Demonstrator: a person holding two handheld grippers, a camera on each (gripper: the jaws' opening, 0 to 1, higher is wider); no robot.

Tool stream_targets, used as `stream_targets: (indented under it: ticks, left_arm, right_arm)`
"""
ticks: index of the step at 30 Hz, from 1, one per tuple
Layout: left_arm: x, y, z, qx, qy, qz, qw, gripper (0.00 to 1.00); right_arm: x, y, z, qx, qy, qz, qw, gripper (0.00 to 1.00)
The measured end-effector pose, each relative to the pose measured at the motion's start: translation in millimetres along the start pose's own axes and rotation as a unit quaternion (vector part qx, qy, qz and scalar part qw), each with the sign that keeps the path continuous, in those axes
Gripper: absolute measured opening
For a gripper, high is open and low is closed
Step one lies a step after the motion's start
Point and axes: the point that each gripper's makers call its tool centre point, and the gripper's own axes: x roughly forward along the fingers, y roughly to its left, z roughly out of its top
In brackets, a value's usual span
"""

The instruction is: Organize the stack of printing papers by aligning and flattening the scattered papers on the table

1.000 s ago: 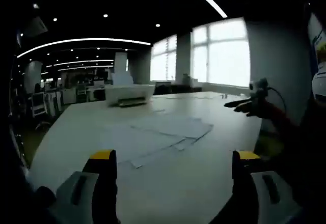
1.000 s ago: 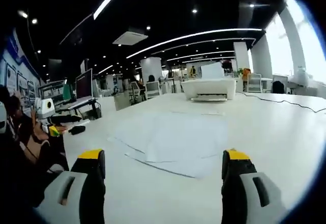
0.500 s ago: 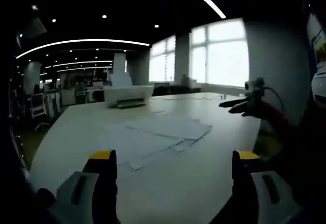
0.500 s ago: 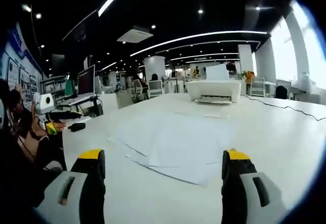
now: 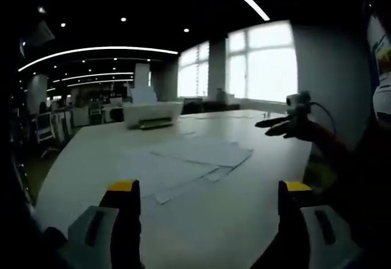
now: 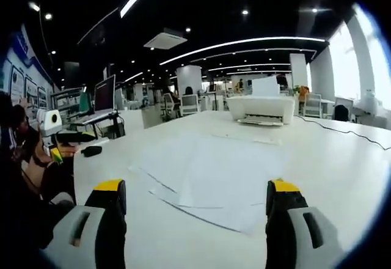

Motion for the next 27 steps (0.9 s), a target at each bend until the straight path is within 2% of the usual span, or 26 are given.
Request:
stream_targets:
  ticks: [14,27]
  left_arm:
    - [-1,-0.6,1.0,0.002,-0.001,-0.001,1.0000,0.96]
    - [-4,-2.6,2.6,0.008,0.002,-0.001,1.0000,0.96]
  right_arm:
    - [26,-5,0.5,-0.009,0.018,0.005,0.9998,0.90]
    - [41,0,3.1,-0.014,0.025,0.011,0.9995,0.90]
